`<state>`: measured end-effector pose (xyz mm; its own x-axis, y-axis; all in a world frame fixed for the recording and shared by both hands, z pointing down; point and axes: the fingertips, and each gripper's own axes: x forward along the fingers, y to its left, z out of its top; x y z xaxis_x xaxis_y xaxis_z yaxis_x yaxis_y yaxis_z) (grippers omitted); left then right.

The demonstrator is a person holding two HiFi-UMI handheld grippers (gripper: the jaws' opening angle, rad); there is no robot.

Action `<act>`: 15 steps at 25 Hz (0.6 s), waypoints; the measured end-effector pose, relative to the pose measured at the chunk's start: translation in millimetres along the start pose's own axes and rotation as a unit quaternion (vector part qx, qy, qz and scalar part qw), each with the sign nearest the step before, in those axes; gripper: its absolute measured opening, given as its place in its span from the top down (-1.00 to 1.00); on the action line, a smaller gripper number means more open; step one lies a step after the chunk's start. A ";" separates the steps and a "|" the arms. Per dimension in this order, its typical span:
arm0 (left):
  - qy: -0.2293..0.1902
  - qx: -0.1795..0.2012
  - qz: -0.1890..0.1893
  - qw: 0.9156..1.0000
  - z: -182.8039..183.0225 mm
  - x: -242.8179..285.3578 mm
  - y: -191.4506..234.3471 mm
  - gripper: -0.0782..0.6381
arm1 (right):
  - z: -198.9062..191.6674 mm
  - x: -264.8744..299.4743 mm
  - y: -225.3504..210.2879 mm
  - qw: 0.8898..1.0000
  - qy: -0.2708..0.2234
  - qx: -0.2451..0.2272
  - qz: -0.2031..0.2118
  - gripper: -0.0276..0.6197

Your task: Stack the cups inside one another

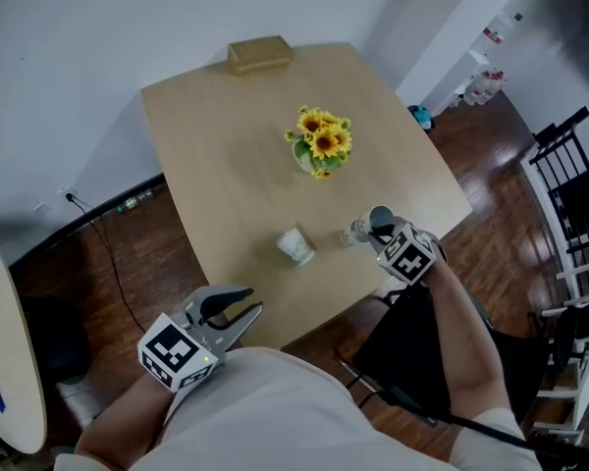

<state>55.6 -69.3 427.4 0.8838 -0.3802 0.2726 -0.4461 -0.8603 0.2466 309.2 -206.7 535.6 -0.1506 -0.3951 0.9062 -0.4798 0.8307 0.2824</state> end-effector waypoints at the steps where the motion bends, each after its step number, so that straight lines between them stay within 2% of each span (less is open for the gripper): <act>1: 0.000 -0.002 0.004 1.000 -0.5 1.7 -0.2 0.50 | -3.0 4.2 -0.2 1.000 0.004 -0.002 0.005 0.84; 9: -0.002 -0.015 0.039 0.999 -6.5 10.5 -4.6 0.51 | -18.3 39.1 5.7 0.999 0.013 -0.025 0.040 0.84; 15: 0.002 -0.023 0.057 0.998 -13.1 9.7 -8.4 0.51 | -26.2 58.9 9.5 0.998 0.011 -0.023 0.059 0.78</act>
<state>66.1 -61.3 440.1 0.8260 -0.4734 0.3059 -0.5504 -0.7944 0.2568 318.4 -211.8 600.0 -0.1842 -0.2845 0.9408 -0.4196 0.8883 0.1865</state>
